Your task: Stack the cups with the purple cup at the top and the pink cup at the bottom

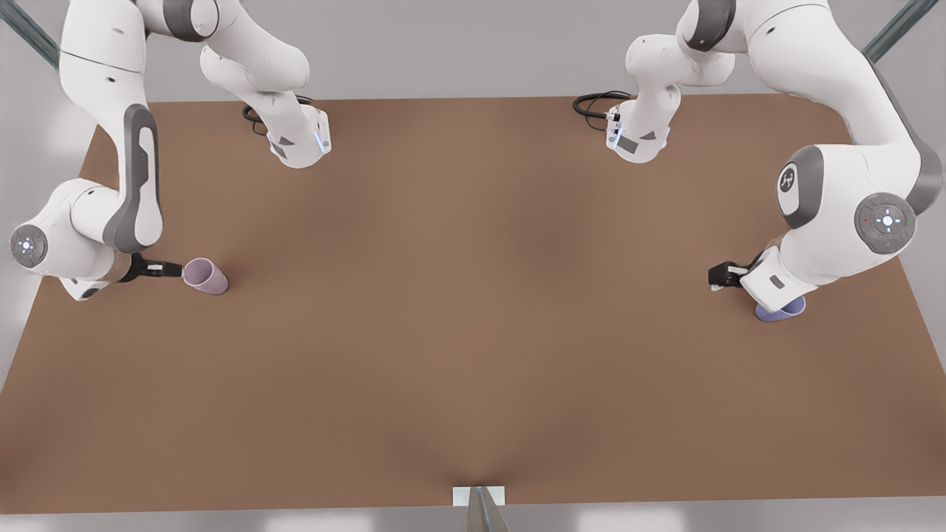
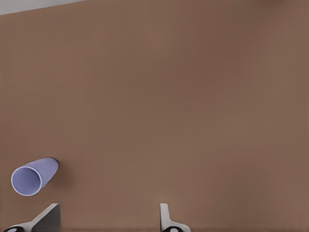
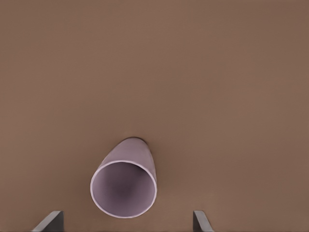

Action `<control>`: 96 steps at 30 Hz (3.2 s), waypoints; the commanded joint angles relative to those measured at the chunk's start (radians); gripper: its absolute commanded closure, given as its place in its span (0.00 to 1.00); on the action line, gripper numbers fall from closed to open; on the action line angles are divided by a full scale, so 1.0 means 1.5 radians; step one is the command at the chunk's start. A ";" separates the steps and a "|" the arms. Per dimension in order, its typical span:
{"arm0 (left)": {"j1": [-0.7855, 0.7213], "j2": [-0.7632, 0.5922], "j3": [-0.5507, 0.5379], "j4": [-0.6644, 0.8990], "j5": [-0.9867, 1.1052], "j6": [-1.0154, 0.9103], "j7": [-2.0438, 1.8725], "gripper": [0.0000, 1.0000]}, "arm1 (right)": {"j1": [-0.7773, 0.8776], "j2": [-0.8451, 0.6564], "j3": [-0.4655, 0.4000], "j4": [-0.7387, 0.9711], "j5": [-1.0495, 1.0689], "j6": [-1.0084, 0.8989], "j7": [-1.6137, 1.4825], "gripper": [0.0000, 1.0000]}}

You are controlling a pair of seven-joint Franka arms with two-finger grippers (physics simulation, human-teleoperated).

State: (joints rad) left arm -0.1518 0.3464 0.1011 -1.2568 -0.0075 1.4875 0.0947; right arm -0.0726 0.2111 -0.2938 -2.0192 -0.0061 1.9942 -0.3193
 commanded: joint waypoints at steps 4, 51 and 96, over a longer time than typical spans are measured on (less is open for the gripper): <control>0.000 0.003 0.000 0.000 0.000 0.001 0.005 0.00 | 0.001 0.019 -0.008 -0.059 -0.002 0.223 -0.381 0.00; 0.071 0.065 0.026 0.005 -0.024 0.034 0.083 0.00 | 0.324 0.245 0.320 0.366 0.075 0.059 0.602 0.79; 0.282 0.178 0.074 -0.287 -0.093 0.452 0.656 0.79 | 0.158 0.042 0.062 0.373 0.070 -0.144 0.293 0.00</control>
State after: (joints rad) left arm 0.2742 0.6185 0.2130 -1.6894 -0.1413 2.1832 0.9974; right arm 0.2110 0.3082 -0.1930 -1.4343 0.1811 1.9084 0.7096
